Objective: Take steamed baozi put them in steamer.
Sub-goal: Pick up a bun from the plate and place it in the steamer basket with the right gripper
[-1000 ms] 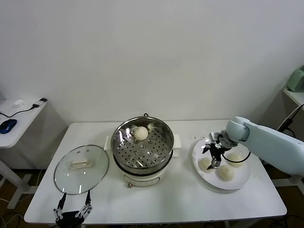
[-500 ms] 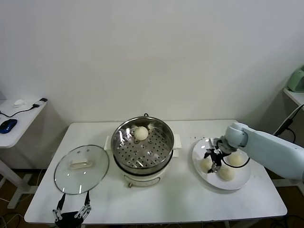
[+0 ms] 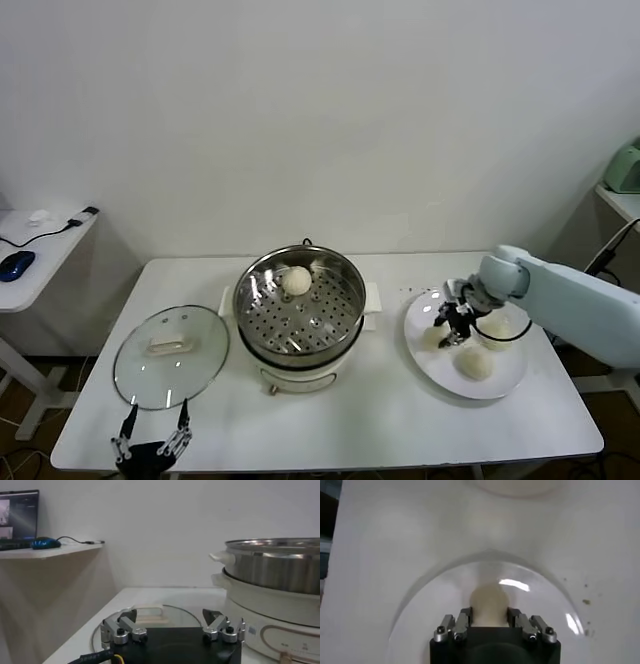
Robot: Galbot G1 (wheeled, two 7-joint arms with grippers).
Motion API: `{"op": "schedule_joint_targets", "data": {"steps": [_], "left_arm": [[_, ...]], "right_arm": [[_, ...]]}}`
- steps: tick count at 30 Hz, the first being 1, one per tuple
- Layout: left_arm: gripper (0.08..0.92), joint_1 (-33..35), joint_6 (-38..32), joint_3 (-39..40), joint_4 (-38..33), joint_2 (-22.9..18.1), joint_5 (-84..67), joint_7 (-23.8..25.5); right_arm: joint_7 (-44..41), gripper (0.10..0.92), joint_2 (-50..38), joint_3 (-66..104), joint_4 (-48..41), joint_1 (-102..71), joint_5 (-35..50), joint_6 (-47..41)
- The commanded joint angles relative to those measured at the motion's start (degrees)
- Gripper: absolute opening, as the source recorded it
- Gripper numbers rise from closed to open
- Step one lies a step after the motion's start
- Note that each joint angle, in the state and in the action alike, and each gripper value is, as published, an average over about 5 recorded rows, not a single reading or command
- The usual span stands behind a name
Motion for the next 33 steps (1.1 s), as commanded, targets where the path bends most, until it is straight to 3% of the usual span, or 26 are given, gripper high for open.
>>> {"op": "schedule_joint_targets", "data": {"steps": [1, 7, 15, 24, 33], "left_arm": [[0.823, -0.22, 0.13, 0.08, 0.04, 0.22, -0.23, 0.02], [0.823, -0.68, 0.5, 0.08, -0.05, 0.48, -0.57, 0.01], [0.823, -0.89, 0.71, 0.24, -0.07, 0.25, -0.59, -0.04], [0.823, -0.75, 0.51, -0.12, -0.27, 0.18, -0.83, -0.25], [0.823, -0.47, 0.53, -0.3, -0.45, 0.32, -0.89, -0.34]], "right_arm": [[-4.59, 0.508, 7.61, -12.0, 4.11, 26.91, 10.59, -0.73], [-3.79, 0.509, 20.29, -18.05, 4.84, 36.65, 22.12, -3.22], [2.02, 0.509, 36.69, -20.85, 0.97, 32.21, 30.65, -7.37], [9.7, 0.514, 43.81, -21.6, -4.81, 21.68, 27.49, -9.81], [10.25, 0.527, 46.2, -20.81, -8.28, 17.23, 25.28, -10.32]]}}
